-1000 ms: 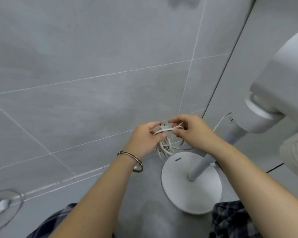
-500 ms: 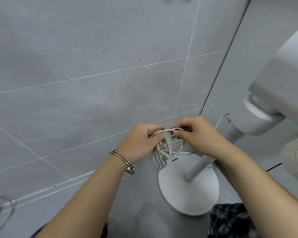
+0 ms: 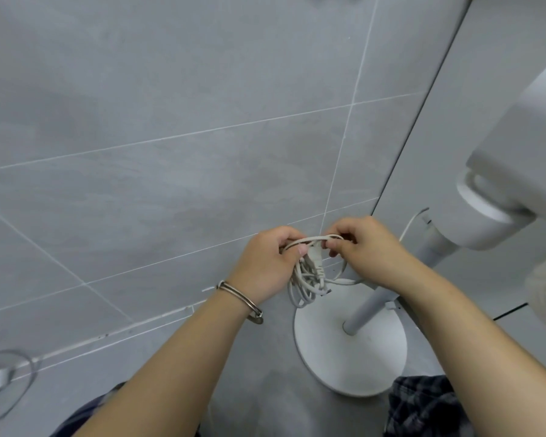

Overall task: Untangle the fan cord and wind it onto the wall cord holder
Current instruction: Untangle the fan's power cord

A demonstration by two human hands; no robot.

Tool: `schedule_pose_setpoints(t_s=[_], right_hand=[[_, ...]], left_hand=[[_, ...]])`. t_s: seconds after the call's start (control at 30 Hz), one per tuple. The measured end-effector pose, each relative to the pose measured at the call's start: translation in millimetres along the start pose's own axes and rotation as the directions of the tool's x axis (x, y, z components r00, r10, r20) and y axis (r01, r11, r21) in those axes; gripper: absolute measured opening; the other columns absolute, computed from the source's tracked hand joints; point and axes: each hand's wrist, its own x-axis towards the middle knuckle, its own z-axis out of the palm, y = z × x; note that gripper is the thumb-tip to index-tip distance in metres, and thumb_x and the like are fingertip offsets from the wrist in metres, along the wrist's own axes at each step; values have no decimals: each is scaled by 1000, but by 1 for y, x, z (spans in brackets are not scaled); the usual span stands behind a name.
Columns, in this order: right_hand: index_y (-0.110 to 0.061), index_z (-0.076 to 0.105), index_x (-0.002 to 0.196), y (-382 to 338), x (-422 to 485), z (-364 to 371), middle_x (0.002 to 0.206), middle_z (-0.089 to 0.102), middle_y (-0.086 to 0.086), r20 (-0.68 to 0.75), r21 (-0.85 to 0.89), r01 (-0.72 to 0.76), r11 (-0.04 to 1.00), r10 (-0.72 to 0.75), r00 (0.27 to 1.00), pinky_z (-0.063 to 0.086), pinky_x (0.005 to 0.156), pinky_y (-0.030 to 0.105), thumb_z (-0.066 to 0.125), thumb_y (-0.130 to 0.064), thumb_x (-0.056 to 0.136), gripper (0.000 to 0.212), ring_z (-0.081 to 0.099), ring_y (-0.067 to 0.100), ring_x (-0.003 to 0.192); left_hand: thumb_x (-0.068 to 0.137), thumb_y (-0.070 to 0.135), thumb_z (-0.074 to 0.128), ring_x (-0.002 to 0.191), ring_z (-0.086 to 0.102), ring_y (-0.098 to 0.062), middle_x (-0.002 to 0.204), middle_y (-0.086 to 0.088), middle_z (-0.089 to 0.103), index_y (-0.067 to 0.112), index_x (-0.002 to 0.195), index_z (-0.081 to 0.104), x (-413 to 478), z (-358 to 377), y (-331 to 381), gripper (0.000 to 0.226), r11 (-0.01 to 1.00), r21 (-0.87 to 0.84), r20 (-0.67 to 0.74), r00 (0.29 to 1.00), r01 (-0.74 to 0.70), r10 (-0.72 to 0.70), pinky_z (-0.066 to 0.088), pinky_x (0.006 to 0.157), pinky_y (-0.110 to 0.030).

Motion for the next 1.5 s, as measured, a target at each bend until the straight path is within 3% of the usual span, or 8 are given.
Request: schedule_pose_setpoints(t_s=[0.13, 0.23, 0.37, 0.6, 0.87, 1.1, 1.3, 1.5], right_hand=[[-26, 64, 77, 1, 0, -1, 71, 65, -2, -40, 81, 15, 997, -12, 999, 49, 62, 31, 60, -19, 89, 15, 57, 15, 65], [-31, 59, 88, 2, 1, 2, 82, 63, -4, -194, 163, 40, 986, -8, 981, 46, 63, 18, 70, -22, 81, 16, 55, 7, 64], [-30, 54, 68, -7, -5, -1, 88, 61, -3, -401, 192, 152, 970, -64, 914, 43, 66, 21, 75, -20, 77, 24, 56, 10, 74], [-24, 65, 65, -12, -16, 12, 138, 46, -9, -104, -196, 81, 977, -102, 989, 24, 94, 16, 70, -44, 77, 23, 33, 7, 129], [-19, 68, 66, -15, -18, 10, 142, 42, -16, 7, -189, 58, 980, -58, 998, 30, 96, 19, 71, -34, 79, 20, 38, 4, 127], [-12, 67, 61, -11, -19, 6, 139, 47, -17, -20, -214, 37, 976, -42, 999, 32, 88, 19, 68, -26, 78, 21, 44, 3, 122], [-11, 65, 59, -10, -18, 4, 137, 49, -15, 16, -223, 49, 974, -47, 999, 38, 95, 24, 67, -25, 79, 25, 49, 5, 119], [-16, 68, 63, -16, -18, 1, 141, 44, -19, 88, -207, 83, 975, -66, 994, 41, 99, 27, 70, -30, 79, 21, 50, 4, 120]], left_hand=[[89, 8, 56, 57, 56, -4, 72, 0, 64, 13, 93, 63, 1, -2, 0, 10, 983, -158, 50, 995, 93, -87, 46, 61, -16], [91, 7, 55, 51, 54, -3, 66, 0, 60, 12, 89, 62, 1, -4, 1, 9, 933, -323, 55, 987, 160, -151, 48, 57, -19], [91, 7, 53, 51, 55, -6, 66, -2, 57, 13, 82, 61, 2, -7, 1, 14, 859, -464, 30, 973, 216, -229, 49, 57, -23], [88, 4, 57, 50, 58, -8, 61, 1, 62, 10, 87, 63, 0, -6, 5, 8, 800, -553, 24, 964, 232, -264, 53, 53, -21], [92, 8, 53, 40, 56, -7, 47, 3, 59, 9, 77, 61, -2, -9, 9, 17, 697, -607, 139, 915, 382, -380, 48, 43, -17], [86, 6, 61, 60, 61, -12, 67, -1, 64, 12, 92, 67, -2, -13, 6, 11, 762, -509, 281, 914, 400, -292, 51, 64, -26], [83, 2, 64, 65, 60, -22, 75, -11, 66, 16, 80, 69, -2, -12, 2, 15, 875, -366, 104, 948, 317, -300, 51, 64, -30], [83, -7, 45, 38, 53, -10, 55, -3, 61, 16, 70, 66, 3, -1, -4, 33, 859, -370, -118, 899, 354, -421, 42, 39, -18]])
